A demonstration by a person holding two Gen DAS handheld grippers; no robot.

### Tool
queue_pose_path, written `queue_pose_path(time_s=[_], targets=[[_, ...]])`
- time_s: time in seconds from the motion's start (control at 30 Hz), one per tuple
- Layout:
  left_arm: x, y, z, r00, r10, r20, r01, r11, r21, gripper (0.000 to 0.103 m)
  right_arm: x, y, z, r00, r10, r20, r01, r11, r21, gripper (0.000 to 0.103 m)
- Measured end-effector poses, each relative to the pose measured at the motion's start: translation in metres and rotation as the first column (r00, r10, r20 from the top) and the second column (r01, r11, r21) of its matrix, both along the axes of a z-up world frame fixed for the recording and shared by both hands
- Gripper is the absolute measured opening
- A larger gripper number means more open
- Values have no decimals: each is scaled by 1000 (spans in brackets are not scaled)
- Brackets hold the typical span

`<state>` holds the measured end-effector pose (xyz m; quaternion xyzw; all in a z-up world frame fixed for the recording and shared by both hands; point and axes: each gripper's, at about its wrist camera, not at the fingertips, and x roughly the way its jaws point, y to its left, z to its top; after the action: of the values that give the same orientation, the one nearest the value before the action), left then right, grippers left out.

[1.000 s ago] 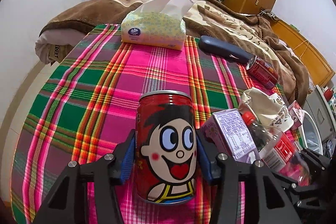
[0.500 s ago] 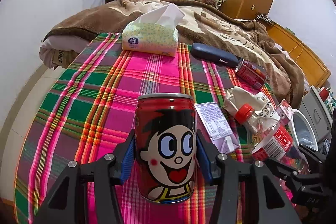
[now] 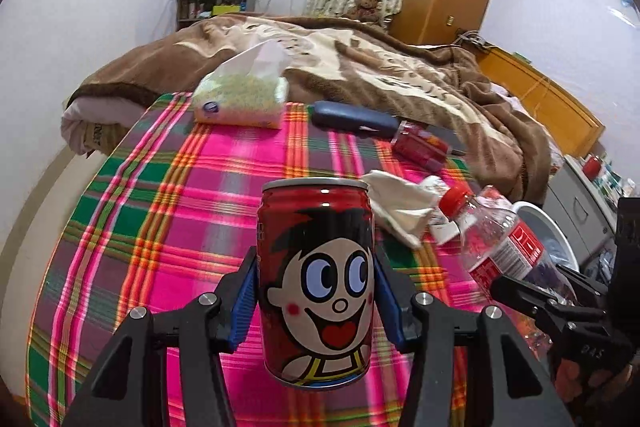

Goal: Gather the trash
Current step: 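Carry the cartoon can with left and water bottle with right over the bin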

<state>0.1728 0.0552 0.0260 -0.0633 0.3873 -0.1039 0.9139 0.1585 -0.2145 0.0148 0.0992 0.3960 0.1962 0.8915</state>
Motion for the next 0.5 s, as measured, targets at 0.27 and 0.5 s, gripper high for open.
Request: queue_pose_path(time_s=[0.27,0.5], targets=[[-13,-45,12,996,-87,23,87,996,-9,52,-16,-40,7,996,-82,29,81,997,16,64],[-16,-90,16,986,-165,25,165,986,-20,52,-26,-76,11,987,-158,43,157,987,18,64]])
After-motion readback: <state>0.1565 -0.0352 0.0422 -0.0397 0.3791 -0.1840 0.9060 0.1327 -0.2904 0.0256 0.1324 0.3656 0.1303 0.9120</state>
